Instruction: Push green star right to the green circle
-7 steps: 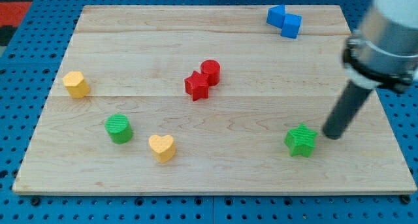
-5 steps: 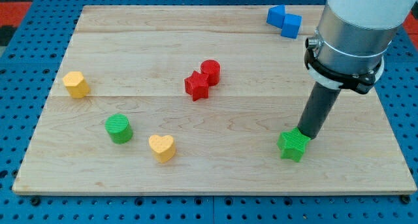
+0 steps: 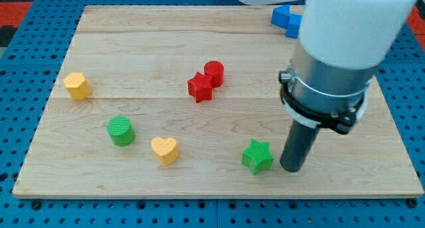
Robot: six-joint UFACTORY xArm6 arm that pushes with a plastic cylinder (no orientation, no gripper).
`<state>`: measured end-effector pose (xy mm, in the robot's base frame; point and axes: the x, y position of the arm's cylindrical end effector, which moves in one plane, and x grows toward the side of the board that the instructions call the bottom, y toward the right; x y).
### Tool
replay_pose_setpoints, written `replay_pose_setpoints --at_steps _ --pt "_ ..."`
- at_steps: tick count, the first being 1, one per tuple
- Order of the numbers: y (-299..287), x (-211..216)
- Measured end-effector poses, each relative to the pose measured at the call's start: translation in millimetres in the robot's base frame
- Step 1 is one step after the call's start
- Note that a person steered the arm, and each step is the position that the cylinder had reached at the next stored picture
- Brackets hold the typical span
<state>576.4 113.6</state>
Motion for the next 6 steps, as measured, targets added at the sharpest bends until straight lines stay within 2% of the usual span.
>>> replay_pose_setpoints --at_steps 2,4,6 --pt "-117.4 -9.5" --pt "-202.7 -15.3" --pt "-220.2 -18.5"
